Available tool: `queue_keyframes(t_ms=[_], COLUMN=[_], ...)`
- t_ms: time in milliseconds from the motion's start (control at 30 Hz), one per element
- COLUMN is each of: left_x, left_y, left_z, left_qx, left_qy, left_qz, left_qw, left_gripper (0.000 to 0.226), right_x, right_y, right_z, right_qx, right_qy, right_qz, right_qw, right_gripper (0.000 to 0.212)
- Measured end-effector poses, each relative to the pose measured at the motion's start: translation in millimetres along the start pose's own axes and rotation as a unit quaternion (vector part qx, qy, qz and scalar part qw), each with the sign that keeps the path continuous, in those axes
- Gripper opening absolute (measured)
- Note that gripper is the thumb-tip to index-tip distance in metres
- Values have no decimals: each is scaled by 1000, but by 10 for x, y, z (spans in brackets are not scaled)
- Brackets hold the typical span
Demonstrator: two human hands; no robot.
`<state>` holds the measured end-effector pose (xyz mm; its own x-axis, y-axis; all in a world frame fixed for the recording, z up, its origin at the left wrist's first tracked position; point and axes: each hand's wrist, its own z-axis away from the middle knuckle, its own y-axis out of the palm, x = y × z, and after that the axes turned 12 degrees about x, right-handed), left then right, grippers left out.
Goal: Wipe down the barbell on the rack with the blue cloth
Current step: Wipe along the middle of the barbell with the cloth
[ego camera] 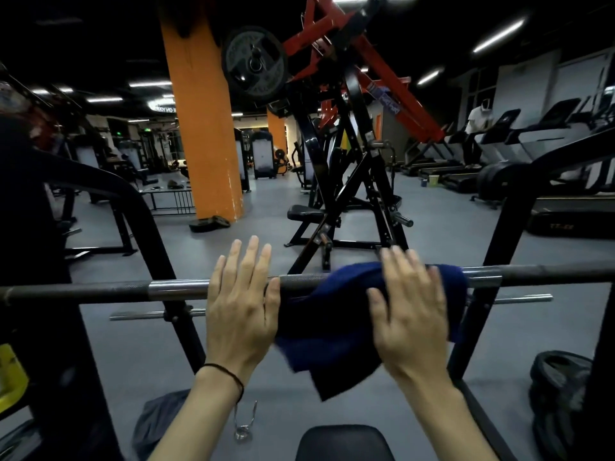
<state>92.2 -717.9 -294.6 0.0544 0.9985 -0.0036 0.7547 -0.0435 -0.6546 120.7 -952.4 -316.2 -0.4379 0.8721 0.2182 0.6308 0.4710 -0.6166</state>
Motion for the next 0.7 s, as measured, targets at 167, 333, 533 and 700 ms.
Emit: queue_keyframes(t_ms=[167,333,533,700], left_x=[-121,-83,-167,-243], left_y=[75,97,68,87], left_z=[-26,2,-5,-34], left_qx=[-29,-33,-27,-27], left_qy=[-32,-28,-49,-55], left_qz=[8,-8,15,-11], left_qw=[999,999,998,998], left_gripper=[53,54,54,50], right_x=[502,716,-89,804], right_y=[139,238,25,237], right_z=[-53,40,26,-71], right_qx=[-54,49,-57,-9], right_qy=[111,-144,64,-15], right_qz=[-138,-24,-37,-100], right_qw=[983,988,996,995], right_gripper=[64,64,62,66])
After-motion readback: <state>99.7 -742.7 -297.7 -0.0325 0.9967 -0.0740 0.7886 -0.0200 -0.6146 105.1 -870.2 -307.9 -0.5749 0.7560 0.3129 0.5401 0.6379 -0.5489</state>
